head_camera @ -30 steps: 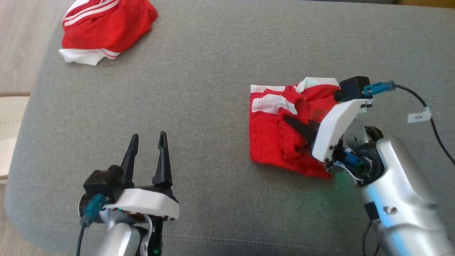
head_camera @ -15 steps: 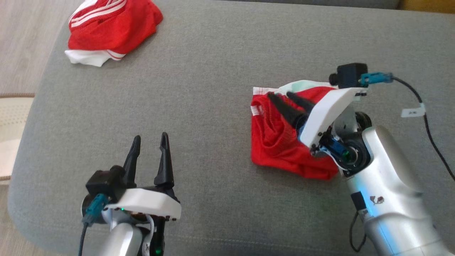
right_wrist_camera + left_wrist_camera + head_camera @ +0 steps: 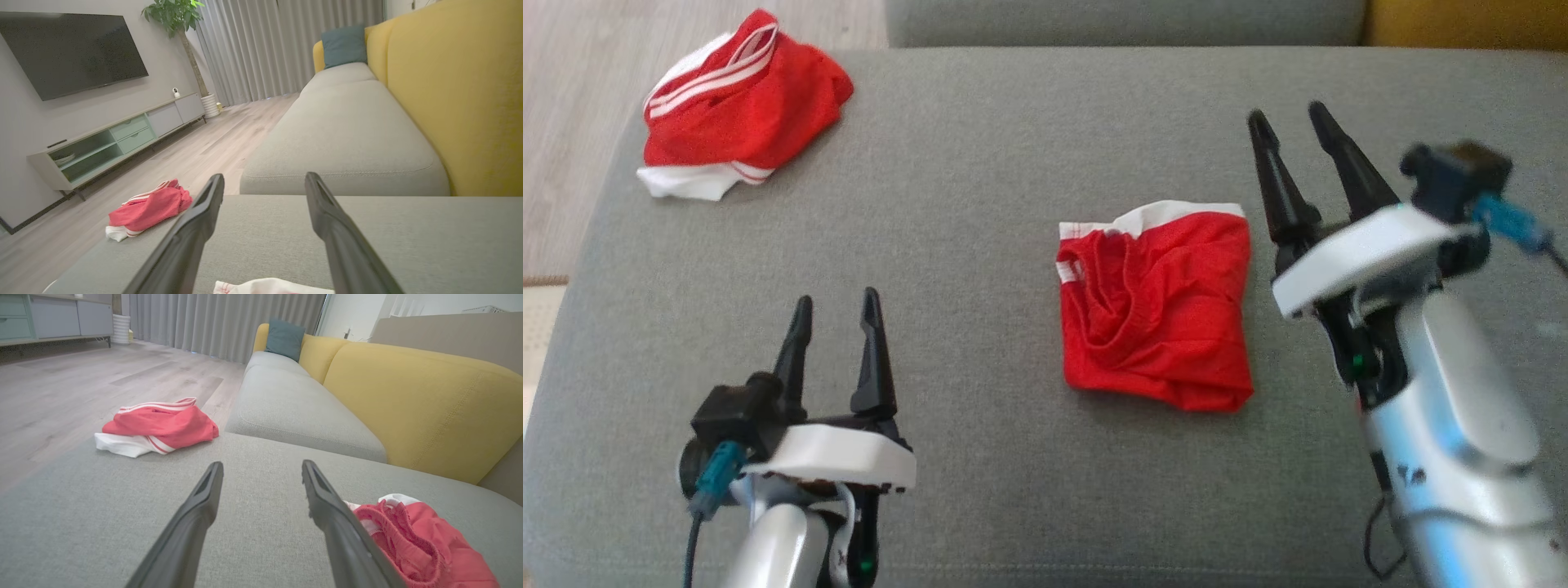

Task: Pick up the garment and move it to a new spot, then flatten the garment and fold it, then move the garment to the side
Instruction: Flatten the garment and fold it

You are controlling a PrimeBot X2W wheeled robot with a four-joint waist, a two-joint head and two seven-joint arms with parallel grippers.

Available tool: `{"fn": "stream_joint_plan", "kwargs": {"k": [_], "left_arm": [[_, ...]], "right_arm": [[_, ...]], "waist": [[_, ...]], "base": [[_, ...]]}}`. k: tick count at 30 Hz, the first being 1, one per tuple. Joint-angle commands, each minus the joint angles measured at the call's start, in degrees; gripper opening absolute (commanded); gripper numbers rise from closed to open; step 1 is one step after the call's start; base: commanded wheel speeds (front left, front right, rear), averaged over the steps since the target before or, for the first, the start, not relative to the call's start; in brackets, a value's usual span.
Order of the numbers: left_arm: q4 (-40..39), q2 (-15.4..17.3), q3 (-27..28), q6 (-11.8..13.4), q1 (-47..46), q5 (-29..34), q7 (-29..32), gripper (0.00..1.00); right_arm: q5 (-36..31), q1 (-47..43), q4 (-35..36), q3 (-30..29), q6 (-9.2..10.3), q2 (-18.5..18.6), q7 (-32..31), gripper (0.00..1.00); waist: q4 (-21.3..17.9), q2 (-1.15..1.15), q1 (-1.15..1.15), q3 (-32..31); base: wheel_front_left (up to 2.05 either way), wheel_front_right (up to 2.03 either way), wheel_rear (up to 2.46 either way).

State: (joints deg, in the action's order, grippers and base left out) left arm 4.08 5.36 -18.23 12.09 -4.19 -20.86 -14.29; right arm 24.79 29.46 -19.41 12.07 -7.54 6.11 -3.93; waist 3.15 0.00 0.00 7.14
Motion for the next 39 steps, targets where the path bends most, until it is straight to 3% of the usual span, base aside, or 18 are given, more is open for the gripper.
{"fn": "stream_joint_plan", "kwargs": {"k": [1,17,24,39], "left_arm": [[-2.0,0.4,2.8,0.0,-2.0,1.2,-0.7,1.00],[-3.2,-0.4,7.0,-2.0,8.2,4.9,-0.7,1.00],[-3.2,-1.1,7.8,-2.7,10.2,5.6,-0.7,1.00],[-2.6,-1.9,9.2,-3.9,10.6,6.4,-0.7,1.00]], "right_arm": [[-2.1,-1.2,2.6,0.2,0.05,-0.7,2.5,1.00],[-13.4,-21.1,10.2,-4.2,0.05,-3.2,13.2,1.00],[-11.0,-25.3,10.5,-7.6,0.05,-3.2,16.0,1.00],[-10.6,-25.7,8.2,-8.0,0.05,-3.2,17.1,1.00]], "waist": [[-1.0,0.00,0.00,-1.2],[-4.0,0.00,0.00,-7.7],[-3.4,0.00,0.00,-8.5],[-3.4,0.00,0.00,-8.2]], "base": [[0.00,0.00,0.00],[0.00,0.00,0.00],[0.00,0.00,0.00],[0.00,0.00,0.00]]}}
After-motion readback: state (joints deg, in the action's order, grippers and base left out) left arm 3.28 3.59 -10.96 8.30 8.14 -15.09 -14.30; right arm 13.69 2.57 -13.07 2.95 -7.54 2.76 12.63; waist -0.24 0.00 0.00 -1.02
